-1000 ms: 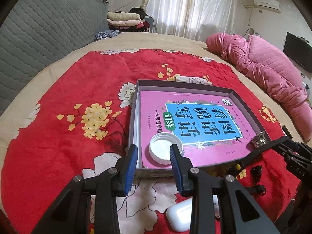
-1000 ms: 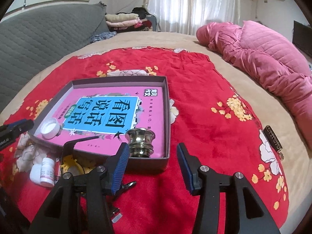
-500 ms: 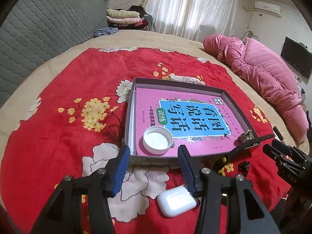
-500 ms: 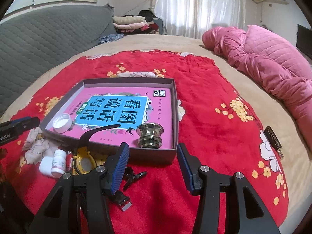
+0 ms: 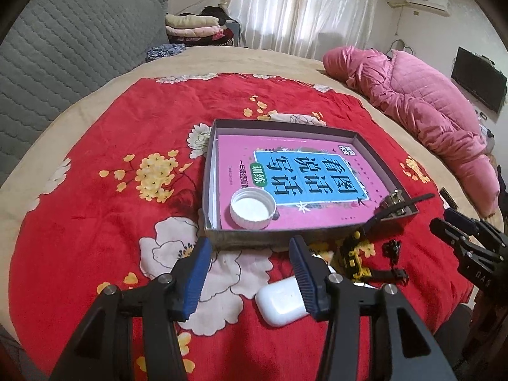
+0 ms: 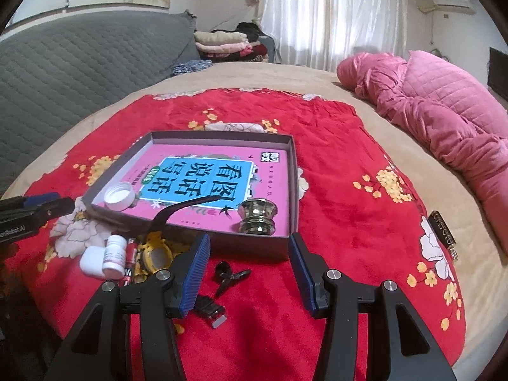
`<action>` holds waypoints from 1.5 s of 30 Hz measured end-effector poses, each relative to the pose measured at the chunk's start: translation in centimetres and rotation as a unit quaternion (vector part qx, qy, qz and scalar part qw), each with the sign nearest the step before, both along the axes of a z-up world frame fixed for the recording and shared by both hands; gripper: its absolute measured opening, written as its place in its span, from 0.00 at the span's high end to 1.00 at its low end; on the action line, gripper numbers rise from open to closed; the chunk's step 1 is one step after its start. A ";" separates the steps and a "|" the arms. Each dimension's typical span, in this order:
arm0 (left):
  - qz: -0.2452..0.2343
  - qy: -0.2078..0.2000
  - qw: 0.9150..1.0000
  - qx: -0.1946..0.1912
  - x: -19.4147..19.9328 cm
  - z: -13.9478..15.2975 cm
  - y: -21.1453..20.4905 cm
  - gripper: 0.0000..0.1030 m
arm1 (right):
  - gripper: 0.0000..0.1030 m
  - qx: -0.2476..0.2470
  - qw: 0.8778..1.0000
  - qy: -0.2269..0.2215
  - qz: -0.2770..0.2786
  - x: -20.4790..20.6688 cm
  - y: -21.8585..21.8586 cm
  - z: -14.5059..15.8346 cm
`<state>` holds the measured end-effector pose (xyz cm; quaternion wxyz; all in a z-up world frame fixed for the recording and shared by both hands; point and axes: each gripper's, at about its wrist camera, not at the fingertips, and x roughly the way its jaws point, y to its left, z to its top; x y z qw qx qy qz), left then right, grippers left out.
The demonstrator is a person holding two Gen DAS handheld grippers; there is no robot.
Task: Organize rigid objects
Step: 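Withdraw both open tools from the box back toward the remaining objects, then grasp the white pill bottle with the left tool while the right tool grasps the black rectangular case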
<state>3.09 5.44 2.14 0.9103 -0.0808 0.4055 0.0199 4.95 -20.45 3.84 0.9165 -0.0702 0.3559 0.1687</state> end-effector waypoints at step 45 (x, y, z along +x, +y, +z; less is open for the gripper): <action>-0.065 0.040 0.997 0.002 -1.7 -1.3 -4.7 0.51 | 0.48 -0.007 0.993 0.051 0.103 -4.3 3.4 -1.9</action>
